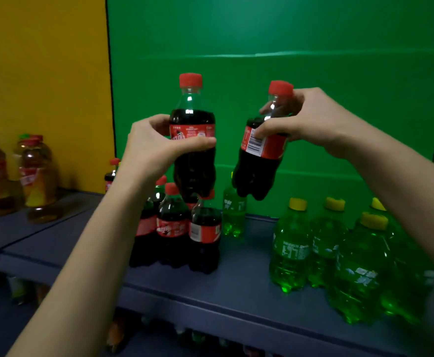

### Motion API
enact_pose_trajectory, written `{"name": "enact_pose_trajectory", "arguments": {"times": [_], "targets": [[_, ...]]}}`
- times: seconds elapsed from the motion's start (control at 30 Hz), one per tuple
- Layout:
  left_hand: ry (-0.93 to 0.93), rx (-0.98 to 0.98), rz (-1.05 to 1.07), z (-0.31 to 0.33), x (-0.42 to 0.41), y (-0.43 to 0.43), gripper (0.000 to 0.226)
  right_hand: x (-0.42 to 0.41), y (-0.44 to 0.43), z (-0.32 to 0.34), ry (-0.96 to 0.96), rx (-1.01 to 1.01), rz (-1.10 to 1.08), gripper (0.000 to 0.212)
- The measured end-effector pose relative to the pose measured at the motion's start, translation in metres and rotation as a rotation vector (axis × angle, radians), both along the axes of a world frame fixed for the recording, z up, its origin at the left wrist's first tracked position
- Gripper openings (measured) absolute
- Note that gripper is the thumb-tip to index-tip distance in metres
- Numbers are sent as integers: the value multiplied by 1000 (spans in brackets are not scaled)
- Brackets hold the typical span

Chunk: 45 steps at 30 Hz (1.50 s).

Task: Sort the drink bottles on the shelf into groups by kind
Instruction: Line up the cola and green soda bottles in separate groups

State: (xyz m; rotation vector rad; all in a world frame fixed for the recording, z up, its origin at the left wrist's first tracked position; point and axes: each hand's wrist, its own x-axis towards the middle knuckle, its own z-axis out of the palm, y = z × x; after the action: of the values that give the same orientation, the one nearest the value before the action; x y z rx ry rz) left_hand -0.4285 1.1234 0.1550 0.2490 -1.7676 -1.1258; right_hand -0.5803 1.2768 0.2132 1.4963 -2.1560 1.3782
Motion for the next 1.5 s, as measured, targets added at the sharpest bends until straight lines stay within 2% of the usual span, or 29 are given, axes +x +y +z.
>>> {"name": "enact_pose_trajectory", "arguments": {"times": [0.2,0.43,0.53,0.63,0.83,1.1,1.2,1.3,1.5], "targets": [[-15,-8,95,-15,54,-32,65,42,-33,-10,-4,48,121,43],[-21,-8,115,-36,103,-88,47,85,-97,-26,35,84,161,57],[-35,-19,114,-46,116,-126,54,103,-133,-34,43,98,137,59],[-59,-32,85,-56,123,-169,60,123,-169,-44,47,125,95,51],[-117,-64,25,-78,128,-242,68,158,-235,-66,74,150,-15,37],[-170,-24,-29,-117,112,-303,76,169,-294,-117,34,236,-182,48],[-185,-7,-31,-128,101,-316,68,166,-306,-132,-5,269,-223,49],[-192,2,-32,-137,91,-323,62,160,-314,-141,-51,251,-250,49],[-247,-3,-46,-146,76,-334,69,157,-316,-158,-159,174,-199,54]]}}
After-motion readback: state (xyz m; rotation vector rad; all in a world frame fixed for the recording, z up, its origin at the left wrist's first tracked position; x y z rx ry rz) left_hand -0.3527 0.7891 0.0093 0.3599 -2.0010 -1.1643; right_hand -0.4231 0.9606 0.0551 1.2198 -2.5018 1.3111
